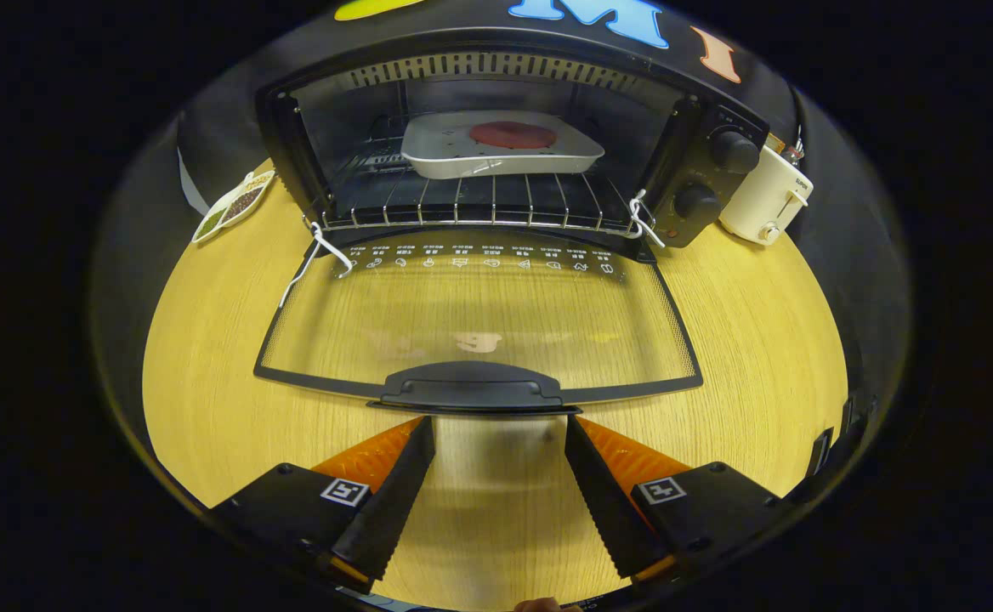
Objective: Open the toaster oven, put the food inside, and close the toaster oven door.
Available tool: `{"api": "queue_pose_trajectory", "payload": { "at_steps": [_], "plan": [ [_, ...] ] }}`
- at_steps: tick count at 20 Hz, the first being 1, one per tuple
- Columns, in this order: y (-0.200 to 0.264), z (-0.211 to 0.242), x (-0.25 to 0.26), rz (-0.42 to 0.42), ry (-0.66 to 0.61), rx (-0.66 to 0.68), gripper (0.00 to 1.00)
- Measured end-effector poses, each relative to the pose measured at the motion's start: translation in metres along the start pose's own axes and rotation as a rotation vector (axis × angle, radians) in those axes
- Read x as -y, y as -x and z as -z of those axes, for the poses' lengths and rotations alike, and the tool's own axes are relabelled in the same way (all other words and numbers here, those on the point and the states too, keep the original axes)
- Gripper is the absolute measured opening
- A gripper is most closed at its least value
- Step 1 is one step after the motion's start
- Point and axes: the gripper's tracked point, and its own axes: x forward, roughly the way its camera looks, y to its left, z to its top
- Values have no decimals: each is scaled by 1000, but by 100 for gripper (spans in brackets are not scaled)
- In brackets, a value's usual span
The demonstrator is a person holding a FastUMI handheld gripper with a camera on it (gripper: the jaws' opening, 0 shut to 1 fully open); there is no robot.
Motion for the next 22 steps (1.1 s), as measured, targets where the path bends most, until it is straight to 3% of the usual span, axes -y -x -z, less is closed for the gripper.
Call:
{"api": "queue_pose_trajectory", "payload": {
  "at_steps": [11,18,22],
  "plan": [
    [26,-8,1,-19,19,-3,98],
    [69,-34,3,-42,37,101,98],
    [104,-70,7,-78,-18,211,98]
  ]
}}
